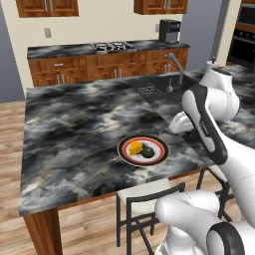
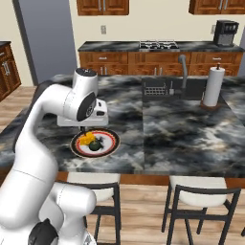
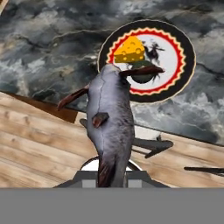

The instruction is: Take the cheese, fish, and squash from the fridge and place them on the plate on the dining counter to create an appetizer plate.

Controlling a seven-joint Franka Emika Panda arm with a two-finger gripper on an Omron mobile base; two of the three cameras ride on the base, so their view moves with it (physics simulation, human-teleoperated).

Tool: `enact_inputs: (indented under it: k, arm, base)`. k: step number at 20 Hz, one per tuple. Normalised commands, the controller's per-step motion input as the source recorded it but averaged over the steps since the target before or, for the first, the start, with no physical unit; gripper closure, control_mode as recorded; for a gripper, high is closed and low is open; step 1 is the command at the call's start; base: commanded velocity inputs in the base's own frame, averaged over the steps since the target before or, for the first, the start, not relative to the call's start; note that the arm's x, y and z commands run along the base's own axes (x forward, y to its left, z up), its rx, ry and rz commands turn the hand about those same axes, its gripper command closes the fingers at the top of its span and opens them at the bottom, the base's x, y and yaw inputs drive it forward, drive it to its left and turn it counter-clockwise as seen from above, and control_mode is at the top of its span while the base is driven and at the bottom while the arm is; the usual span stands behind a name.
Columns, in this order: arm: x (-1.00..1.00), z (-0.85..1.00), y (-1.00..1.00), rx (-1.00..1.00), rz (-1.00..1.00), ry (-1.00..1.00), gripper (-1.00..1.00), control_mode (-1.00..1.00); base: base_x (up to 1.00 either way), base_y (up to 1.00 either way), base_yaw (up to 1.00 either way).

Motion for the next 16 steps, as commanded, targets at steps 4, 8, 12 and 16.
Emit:
enact_inputs:
  k: [4,8,12,16]
  arm:
    - [0.45,-0.28,0.00,0.00,0.03,0.02,1.00,-1.00]
    - [0.37,-0.23,0.00,0.00,0.00,0.00,1.00,-1.00]
    - [0.37,-0.38,0.00,0.00,0.00,0.00,1.00,-1.00]
    - [0.29,-0.45,0.00,0.00,0.00,0.00,1.00,-1.00]
  base:
    - [0.00,0.00,0.00]
    - [0.00,0.00,0.00]
    - [0.00,0.00,0.00]
    - [0.00,0.00,0.00]
